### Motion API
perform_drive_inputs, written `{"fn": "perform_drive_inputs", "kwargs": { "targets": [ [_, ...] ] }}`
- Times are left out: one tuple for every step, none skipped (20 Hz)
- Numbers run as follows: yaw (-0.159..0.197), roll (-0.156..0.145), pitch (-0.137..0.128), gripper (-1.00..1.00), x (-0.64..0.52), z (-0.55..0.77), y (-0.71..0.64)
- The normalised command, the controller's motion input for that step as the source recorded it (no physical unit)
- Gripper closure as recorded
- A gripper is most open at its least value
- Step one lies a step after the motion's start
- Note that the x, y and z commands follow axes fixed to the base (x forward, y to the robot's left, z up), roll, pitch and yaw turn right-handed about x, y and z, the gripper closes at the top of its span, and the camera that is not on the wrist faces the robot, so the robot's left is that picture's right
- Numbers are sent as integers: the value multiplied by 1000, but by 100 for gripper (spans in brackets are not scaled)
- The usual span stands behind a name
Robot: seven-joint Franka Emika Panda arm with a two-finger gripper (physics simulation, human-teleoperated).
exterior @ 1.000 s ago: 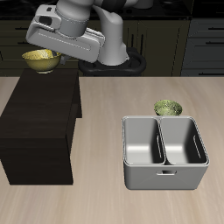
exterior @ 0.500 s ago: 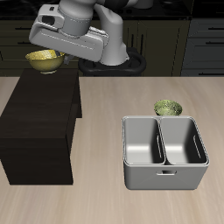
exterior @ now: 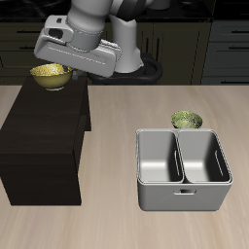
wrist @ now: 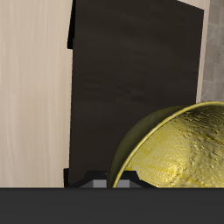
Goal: Place the yellow bowl on top of the shelf
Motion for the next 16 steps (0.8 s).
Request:
{"fn": "perform_drive_inputs", "kwargs": {
  "targets": [
    [0, 0, 0, 100, -24, -11, 21],
    [-16, -3, 25, 100, 81, -223, 3],
    [10, -31, -4, 100, 60, -101, -28],
    [-21, 15, 26, 100, 27, -154, 42],
    [13, 0, 35, 100, 66, -153, -4],
    [19, -26, -1, 100, 1, -84, 8],
    [22, -15, 12, 100, 79, -174, 6],
    [-23, 13, 66, 100, 89, -237, -26],
    [-3, -54, 8, 100, 57, -138, -83],
    [25, -7, -3, 100, 41, -113, -34],
    [-45, -10, 51, 100, 123, -230, -93],
    [25, 11, 14, 100, 72, -159, 26],
    [10, -25, 36, 100, 99, -243, -49],
    [5, 0, 36, 100, 76, -210, 2],
    [21, 9, 9, 100, 83, -210, -17],
    [-8, 12, 60, 100, 130, -350, 5]
  ]
}}
